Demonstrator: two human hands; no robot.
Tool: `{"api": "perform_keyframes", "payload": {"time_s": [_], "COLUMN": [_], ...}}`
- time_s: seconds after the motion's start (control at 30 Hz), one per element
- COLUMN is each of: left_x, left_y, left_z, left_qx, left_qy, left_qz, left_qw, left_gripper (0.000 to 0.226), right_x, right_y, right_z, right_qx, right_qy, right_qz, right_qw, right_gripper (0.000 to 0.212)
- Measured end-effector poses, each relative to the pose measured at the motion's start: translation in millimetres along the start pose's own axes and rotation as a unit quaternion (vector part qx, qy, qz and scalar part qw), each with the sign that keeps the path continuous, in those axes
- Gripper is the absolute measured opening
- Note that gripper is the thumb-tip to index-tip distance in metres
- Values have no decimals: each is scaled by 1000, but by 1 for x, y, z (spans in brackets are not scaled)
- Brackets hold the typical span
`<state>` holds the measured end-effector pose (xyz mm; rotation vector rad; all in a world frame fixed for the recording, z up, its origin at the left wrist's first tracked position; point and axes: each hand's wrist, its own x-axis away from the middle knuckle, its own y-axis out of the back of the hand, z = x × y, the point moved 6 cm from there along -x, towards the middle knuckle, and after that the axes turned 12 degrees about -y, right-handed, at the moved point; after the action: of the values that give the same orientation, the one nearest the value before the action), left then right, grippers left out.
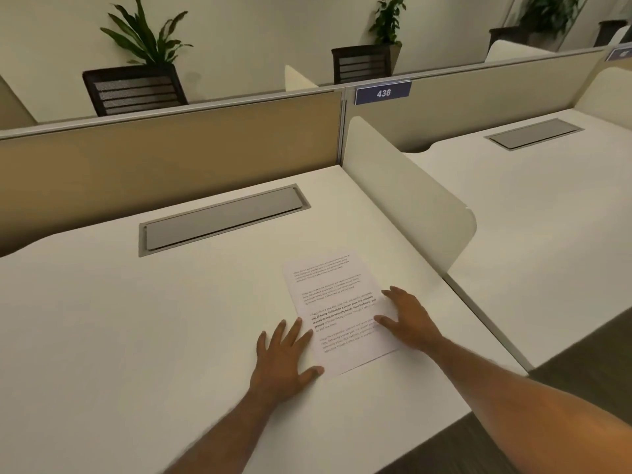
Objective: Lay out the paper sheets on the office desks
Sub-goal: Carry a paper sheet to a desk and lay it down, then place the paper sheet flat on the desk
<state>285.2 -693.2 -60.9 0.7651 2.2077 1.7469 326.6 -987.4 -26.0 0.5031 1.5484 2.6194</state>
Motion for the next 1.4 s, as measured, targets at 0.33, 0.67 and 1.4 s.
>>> {"api": "perform_keyframes", "payload": {"time_s": [0.33, 0.67, 1.4], "left_x": [2, 69, 389], "left_y": [10, 38, 105], "left_z": [-6, 41, 247], "left_qx": [16, -2, -48], "left_qy": [14, 102, 263], "left_qz": [14, -40, -123], "left_qw": [1000, 994, 956], "left_gripper": [84, 80, 80], "right_x": [8, 27, 216], "right_y": [-20, -31, -221], "right_z": [-5, 73, 406], "right_qx": [94, 67, 68], "right_qy": [49, 154, 343], "right_qz": [5, -47, 41], "right_qw": [994, 985, 936], "right_gripper": [81, 68, 68]}}
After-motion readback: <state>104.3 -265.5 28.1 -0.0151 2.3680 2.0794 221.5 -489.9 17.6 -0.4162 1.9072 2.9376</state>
